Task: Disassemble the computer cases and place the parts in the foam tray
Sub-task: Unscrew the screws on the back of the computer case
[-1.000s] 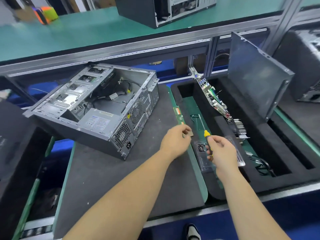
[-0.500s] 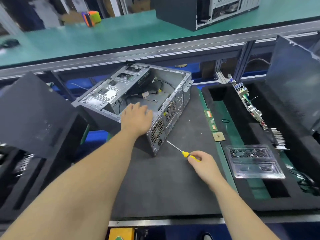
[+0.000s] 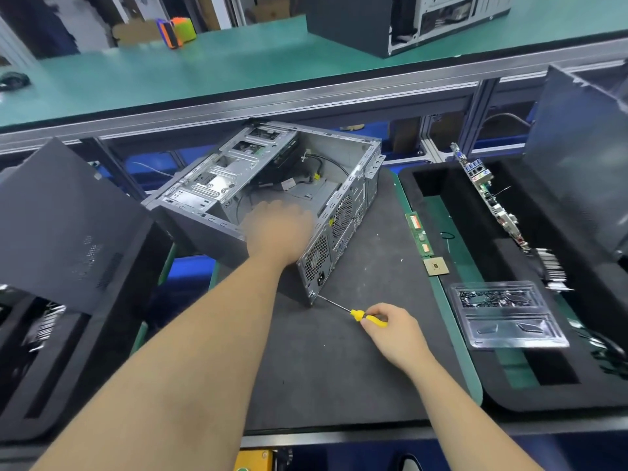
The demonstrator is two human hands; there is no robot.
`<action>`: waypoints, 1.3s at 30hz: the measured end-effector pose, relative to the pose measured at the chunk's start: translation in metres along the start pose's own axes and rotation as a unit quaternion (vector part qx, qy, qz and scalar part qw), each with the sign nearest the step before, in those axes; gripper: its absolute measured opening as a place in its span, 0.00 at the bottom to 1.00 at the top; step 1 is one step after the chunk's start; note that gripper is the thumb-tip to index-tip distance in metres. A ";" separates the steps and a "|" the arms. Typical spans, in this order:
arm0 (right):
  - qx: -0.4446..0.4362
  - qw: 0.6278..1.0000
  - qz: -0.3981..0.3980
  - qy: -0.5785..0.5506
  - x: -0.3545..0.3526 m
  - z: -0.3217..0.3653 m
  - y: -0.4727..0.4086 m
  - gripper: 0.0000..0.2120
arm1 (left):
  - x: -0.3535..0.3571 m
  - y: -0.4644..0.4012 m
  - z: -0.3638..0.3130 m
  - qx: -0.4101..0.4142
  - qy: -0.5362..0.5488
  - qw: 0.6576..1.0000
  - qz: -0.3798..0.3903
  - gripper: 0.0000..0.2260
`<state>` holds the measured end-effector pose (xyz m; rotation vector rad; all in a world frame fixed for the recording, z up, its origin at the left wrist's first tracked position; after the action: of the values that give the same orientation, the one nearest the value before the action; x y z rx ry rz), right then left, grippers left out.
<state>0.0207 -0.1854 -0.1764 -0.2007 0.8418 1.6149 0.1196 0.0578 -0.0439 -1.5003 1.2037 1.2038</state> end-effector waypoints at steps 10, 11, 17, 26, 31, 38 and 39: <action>-0.045 0.999 -0.001 0.018 -0.002 0.009 0.004 0.05 | 0.000 0.000 -0.001 0.000 -0.003 1.000 0.001 0.24; -0.055 0.998 -0.004 0.027 -0.002 0.010 0.003 0.06 | 0.000 0.000 -0.001 0.000 -0.004 1.000 0.001 0.24; -0.038 0.995 -0.002 -0.090 -0.008 0.001 -0.009 0.15 | -0.001 0.000 -0.001 -0.001 -0.003 1.000 0.001 0.24; 0.150 0.905 0.045 -0.395 0.010 -0.031 -0.026 0.12 | -0.001 0.000 -0.002 0.002 -0.002 1.000 -0.004 0.23; 0.172 0.922 0.058 -0.341 0.010 -0.036 -0.035 0.15 | 0.001 -0.001 -0.002 0.003 -0.002 1.000 -0.009 0.23; 0.099 0.932 0.053 -0.345 0.008 -0.033 -0.035 0.09 | 0.002 -0.002 -0.001 0.003 -0.002 1.000 -0.017 0.24; 0.072 0.937 0.046 -0.338 0.005 -0.029 -0.033 0.08 | 0.002 -0.002 -0.001 0.003 -0.003 1.000 -0.017 0.23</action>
<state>0.0404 -0.1995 -0.2132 0.4862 0.4294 1.5487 0.1224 0.0569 -0.0457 -1.5054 1.1728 1.1799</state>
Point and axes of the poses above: each hand's wrist, its own y-axis away from the middle knuckle, its own x-axis out of the palm, z = x × y, the point moved 9 cm from there along -y, towards the middle knuckle, and after that the axes turned 6 degrees about x, right-handed, at the moved point
